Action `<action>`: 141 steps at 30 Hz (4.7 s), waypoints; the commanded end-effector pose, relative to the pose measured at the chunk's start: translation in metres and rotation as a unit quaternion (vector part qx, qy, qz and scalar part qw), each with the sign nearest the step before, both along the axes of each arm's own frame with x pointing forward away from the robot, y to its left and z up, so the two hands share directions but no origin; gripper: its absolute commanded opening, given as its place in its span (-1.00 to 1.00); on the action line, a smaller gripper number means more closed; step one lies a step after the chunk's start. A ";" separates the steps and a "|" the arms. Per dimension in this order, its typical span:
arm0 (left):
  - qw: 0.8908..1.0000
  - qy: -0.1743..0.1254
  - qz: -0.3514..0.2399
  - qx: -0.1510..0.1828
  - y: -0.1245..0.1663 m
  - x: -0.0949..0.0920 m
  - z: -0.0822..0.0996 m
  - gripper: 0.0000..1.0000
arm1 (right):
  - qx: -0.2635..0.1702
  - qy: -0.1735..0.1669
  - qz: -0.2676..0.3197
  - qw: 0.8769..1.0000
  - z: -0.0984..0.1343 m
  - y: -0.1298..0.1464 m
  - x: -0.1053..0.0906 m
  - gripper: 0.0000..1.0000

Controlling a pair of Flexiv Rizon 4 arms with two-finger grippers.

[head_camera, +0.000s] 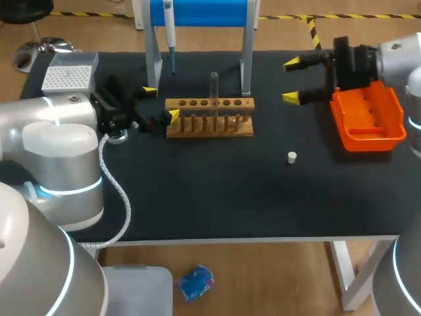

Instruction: Invert the test tube, pick up the pipette, mount the tip to pipette, aspirate from beaker and dispense into the tube, eject the tip, return the pipette, and cap with the stopper.

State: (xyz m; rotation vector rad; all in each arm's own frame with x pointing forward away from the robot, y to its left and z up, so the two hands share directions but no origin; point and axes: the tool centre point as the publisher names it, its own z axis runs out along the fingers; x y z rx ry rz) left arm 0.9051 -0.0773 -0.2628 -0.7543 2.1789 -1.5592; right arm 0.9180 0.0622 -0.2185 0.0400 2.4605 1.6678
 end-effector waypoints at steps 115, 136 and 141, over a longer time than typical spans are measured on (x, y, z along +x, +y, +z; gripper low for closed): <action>1.000 -0.002 0.002 -0.001 -0.001 0.000 -0.002 1.00 | 0.196 0.066 0.085 0.975 -0.013 0.161 0.050 -1.00; 1.000 -0.002 0.002 -0.001 -0.001 0.000 -0.002 1.00 | 0.200 0.048 0.083 0.975 0.024 0.153 0.044 -1.00; 1.000 -0.002 0.002 -0.001 -0.001 0.000 -0.002 1.00 | 0.202 0.046 0.083 0.975 0.031 0.149 0.040 -1.00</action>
